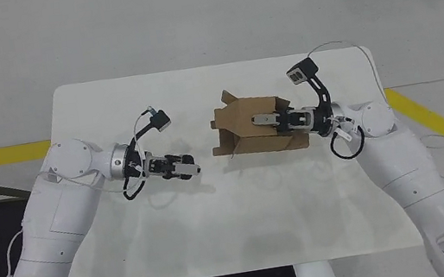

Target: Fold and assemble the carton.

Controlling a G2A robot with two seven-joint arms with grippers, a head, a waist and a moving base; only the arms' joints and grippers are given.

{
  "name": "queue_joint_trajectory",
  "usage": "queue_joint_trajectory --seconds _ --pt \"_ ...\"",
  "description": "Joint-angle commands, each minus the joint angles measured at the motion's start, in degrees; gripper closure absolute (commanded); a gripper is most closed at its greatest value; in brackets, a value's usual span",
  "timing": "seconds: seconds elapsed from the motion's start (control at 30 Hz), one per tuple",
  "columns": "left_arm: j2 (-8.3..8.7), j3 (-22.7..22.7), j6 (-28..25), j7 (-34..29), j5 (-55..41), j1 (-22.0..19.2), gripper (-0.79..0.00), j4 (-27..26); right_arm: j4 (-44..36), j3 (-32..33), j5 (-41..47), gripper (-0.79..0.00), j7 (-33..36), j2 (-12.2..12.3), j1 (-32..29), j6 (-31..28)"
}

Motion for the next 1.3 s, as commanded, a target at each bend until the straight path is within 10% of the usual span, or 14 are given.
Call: queue_joint_trajectory --seconds 0.0,1.27 --pt "0.05 0.42 -0.13 0.13 1.01 -0.23 -0.785 0.33 -0.62 0.09 0.52 0.000 0.36 0.05 -0.16 0.37" --pt "-2.08 8.56 -1.67 6.46 -1.61 -7.27 -0.785 6.88 -6.71 -3.72 4.39 0.000 1.12 -0.78 -1.24 1.13"
